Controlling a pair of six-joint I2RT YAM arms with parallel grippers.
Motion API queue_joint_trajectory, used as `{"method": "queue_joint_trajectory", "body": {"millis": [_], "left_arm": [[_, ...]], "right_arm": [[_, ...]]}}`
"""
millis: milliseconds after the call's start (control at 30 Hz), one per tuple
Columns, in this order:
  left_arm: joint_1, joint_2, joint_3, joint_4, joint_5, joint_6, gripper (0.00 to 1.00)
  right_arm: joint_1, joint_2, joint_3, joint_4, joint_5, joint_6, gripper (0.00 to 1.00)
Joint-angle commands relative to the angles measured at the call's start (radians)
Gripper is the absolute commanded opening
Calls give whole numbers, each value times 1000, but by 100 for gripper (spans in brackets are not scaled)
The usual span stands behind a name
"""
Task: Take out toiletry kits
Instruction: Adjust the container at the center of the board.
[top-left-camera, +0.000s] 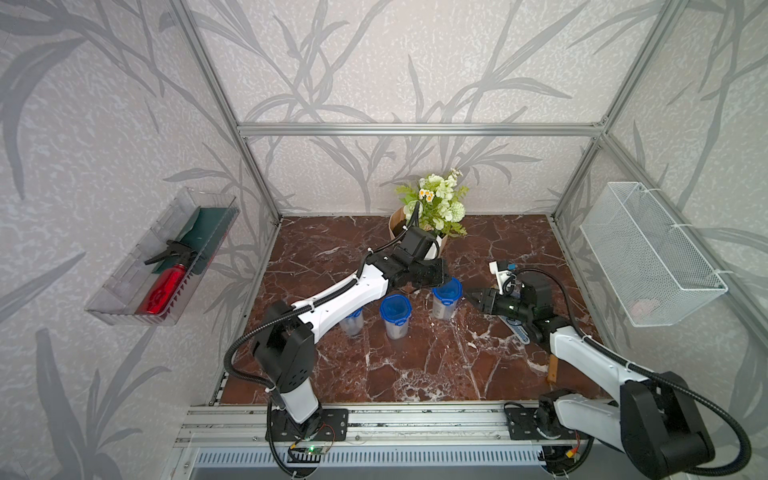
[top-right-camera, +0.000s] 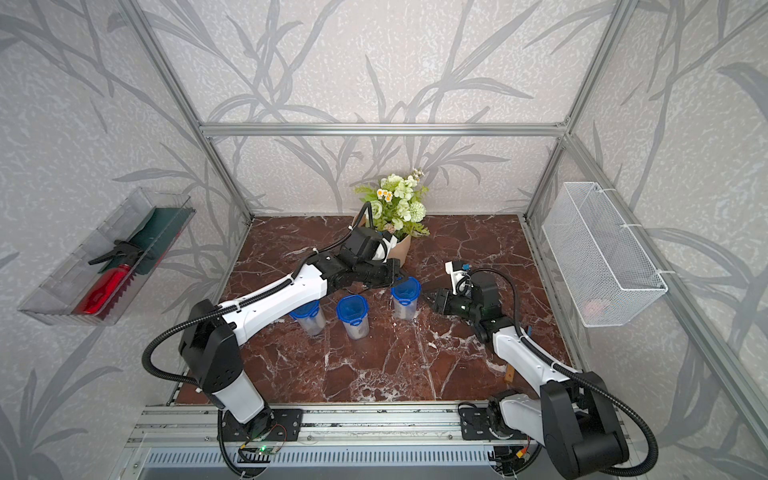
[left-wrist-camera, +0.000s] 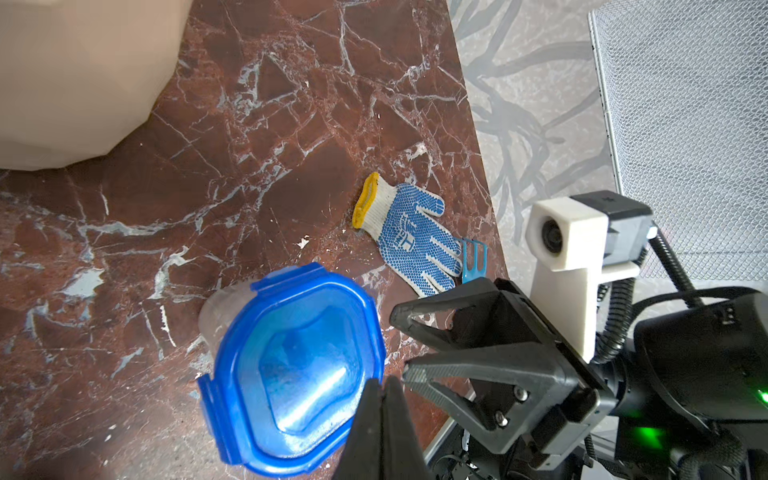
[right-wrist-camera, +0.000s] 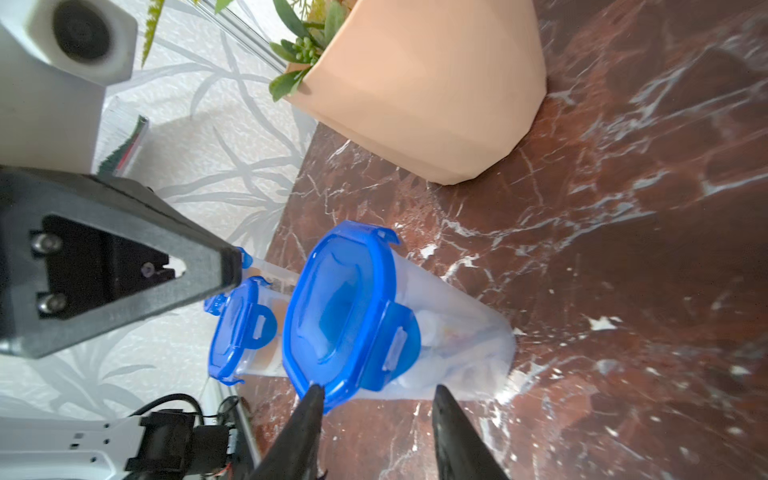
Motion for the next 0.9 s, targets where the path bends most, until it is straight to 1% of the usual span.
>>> {"method": "queue_joint_trajectory", "body": {"millis": [0,133,267,400,467,633,700,867], "left_arm": [[-11,26,5,-4,9,7,0],[-12,46,-13,7,13,-2,0],[-12,56,-26,7,7,1,0],[-11,65,-41,3,-5,6,0],[-11,75,-44,2,-3,7,0],[-8,92,-48,-5,-5,9,0],[-6,96,-51,-8,-8,9,0],[-2,99,-50,-16,-17,12,0]], "right_arm": [[-9,88,4,188,-145,151,47],[-12,211,-10,379,-186,265,47],[-21,314,-38,630,-210,393,47],[-36,395,-64,845,-226,516,46],[-42,427,-74,923,-229,558,46],[-44,480,-82,1053,-234,628,44],[-44,514,-78,1055,-231,632,44],[-44,502,-82,1056,-232,636,40]]}}
